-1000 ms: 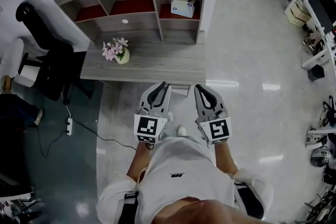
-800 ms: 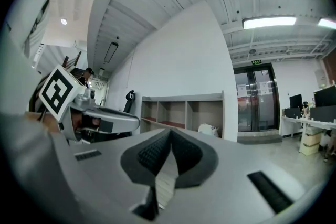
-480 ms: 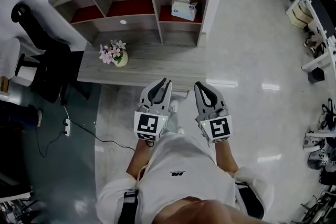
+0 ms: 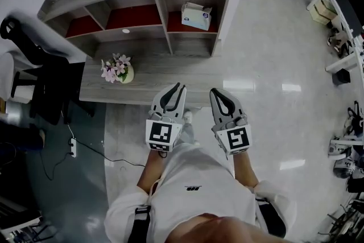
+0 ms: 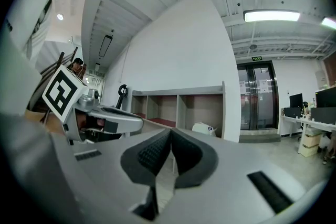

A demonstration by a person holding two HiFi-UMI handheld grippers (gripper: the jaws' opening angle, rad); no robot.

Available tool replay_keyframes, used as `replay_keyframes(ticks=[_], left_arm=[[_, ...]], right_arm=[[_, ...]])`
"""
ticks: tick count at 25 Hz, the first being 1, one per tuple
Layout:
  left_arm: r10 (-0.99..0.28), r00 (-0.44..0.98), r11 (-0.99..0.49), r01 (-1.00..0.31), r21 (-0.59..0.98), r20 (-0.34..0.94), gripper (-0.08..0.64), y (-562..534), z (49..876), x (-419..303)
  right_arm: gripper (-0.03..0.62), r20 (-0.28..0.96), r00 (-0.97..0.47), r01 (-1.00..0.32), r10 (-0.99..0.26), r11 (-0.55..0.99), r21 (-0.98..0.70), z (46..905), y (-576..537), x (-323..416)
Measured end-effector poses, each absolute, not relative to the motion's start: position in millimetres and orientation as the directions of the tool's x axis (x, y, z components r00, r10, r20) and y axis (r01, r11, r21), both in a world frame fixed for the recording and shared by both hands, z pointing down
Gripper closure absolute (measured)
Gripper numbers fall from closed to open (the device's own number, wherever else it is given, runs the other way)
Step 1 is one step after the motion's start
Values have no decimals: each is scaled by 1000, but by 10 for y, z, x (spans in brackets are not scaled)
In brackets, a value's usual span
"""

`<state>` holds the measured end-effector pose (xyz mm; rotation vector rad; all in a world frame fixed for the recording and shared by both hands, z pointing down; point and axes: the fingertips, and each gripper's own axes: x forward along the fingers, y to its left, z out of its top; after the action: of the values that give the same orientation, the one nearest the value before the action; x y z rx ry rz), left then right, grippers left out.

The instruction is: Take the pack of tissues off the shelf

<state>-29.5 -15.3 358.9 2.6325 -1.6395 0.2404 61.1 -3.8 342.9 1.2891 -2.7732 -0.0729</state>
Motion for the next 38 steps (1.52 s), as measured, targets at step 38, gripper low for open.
replay_keyframes(ticks=[38], left_arm=[[-848, 472, -489, -872, -13, 240, 488, -2198, 4142, -709]], right_arm=[[566, 201, -591, -794, -782, 607, 30, 3968, -1781, 99]])
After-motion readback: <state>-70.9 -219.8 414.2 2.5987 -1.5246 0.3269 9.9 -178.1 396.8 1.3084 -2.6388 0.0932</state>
